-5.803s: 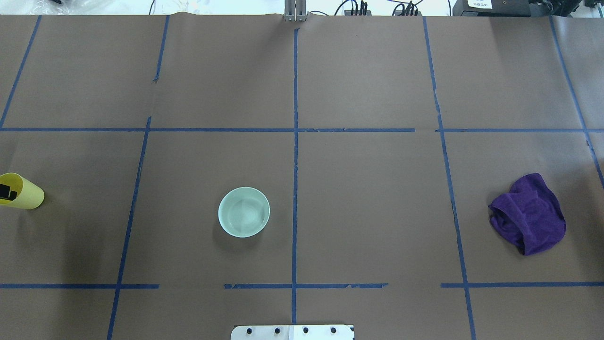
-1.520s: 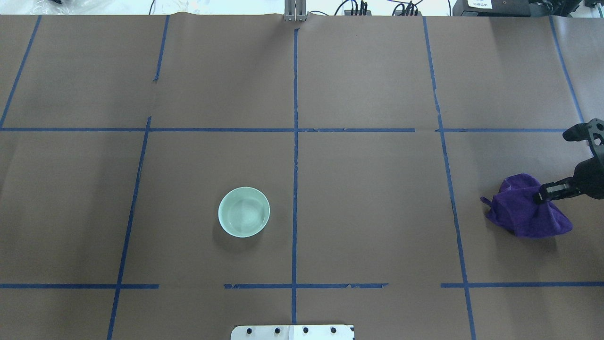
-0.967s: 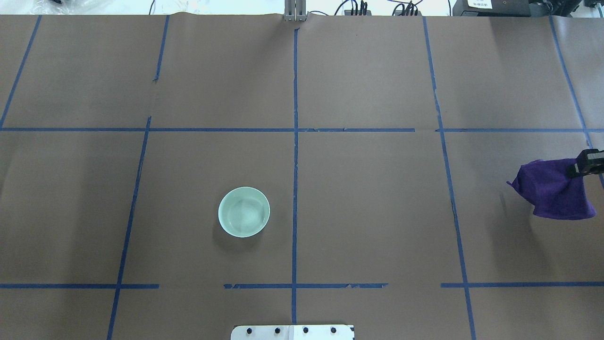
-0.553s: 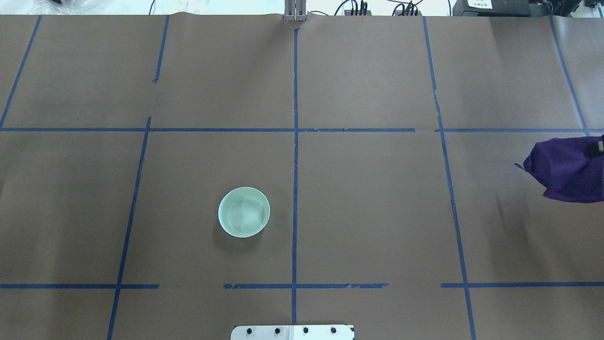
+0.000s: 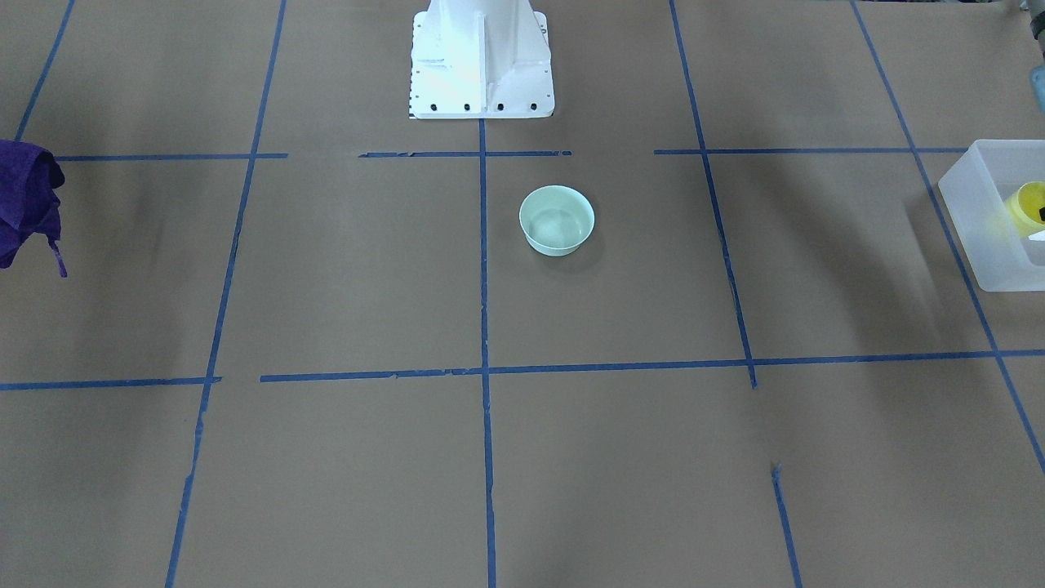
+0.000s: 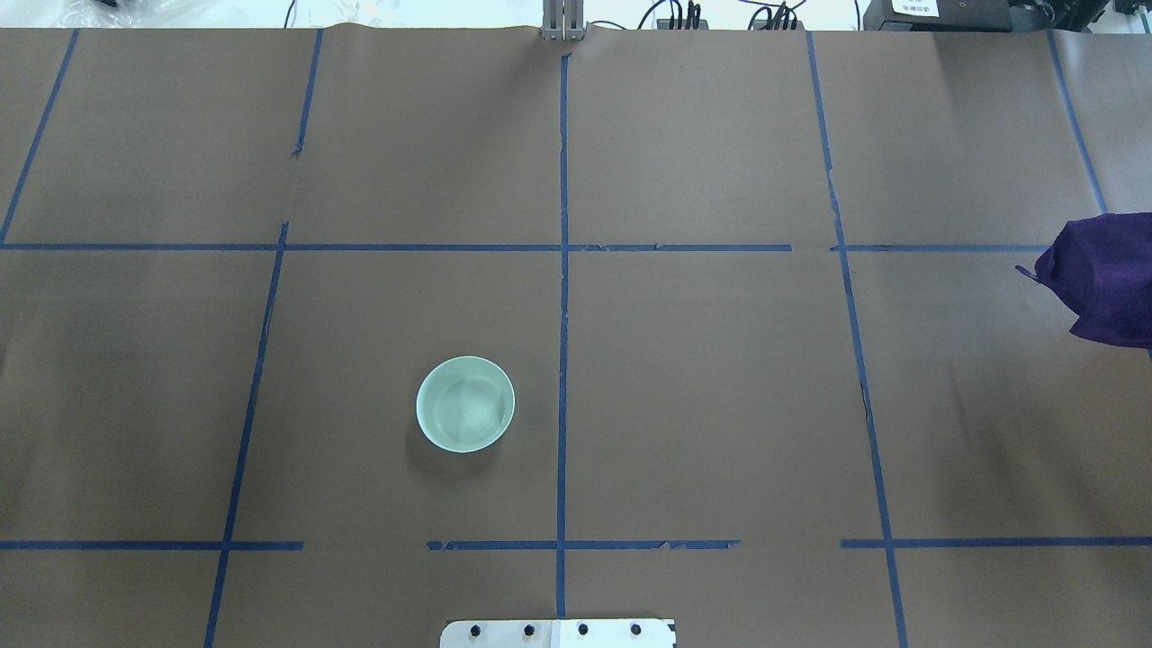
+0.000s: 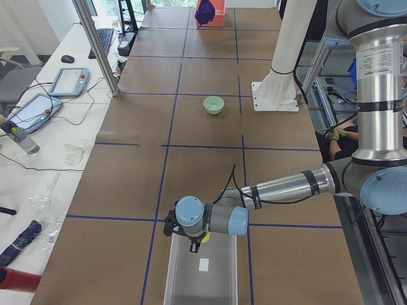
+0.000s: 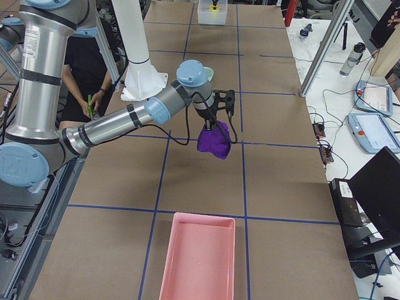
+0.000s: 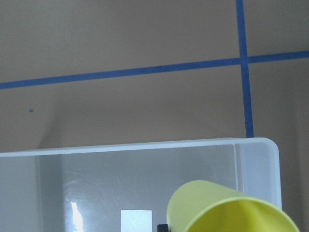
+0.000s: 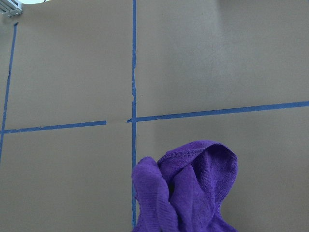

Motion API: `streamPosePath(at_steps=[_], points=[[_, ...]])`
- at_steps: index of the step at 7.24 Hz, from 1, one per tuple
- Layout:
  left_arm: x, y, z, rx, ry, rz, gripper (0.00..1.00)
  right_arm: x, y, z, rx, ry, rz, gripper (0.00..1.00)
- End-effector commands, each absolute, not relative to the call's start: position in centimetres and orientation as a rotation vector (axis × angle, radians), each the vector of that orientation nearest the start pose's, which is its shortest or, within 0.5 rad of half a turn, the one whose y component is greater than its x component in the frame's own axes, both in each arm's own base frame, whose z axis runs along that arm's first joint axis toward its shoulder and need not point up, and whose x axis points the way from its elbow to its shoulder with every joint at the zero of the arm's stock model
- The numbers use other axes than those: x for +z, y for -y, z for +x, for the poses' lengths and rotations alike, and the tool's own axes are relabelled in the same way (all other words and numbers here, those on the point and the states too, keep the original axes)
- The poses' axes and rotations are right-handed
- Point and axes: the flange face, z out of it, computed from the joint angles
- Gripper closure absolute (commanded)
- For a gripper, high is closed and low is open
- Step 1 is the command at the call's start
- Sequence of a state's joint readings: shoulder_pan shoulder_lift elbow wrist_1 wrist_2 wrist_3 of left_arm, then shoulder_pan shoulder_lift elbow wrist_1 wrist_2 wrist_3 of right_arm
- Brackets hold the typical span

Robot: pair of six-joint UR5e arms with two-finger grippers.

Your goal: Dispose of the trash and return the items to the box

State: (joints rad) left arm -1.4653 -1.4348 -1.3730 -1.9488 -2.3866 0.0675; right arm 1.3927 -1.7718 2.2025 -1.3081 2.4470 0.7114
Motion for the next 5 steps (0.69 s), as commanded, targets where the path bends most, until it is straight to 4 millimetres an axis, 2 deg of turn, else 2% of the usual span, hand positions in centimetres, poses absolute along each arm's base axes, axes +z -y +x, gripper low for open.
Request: streamPosePath(at_steps=[1, 2, 3, 4, 5], points=[[78.0, 41.8, -1.1, 0.194, -0.827, 0.023, 0.74, 39.6, 39.0, 0.4, 0.203, 1.057, 0.238, 1.0], [78.0, 41.9, -1.0, 0.197, -0.827, 0.025, 0.35, 39.6, 39.0, 0.6, 0.206, 1.057, 0.241, 1.0], [77.7, 42.1, -1.0, 0.208, -0.825, 0.044, 0.24, 39.7, 39.0, 0.7, 0.209, 1.057, 0.239, 1.0], [76.9, 42.6, -1.0, 0.215, -0.822, 0.068, 0.23, 39.8, 39.1, 0.7, 0.211, 1.056, 0.237, 1.0], [74.3, 43.1, -1.1, 0.233, -0.817, 0.117, 0.06, 39.9, 39.1, 0.7, 0.212, 1.056, 0.235, 1.0]])
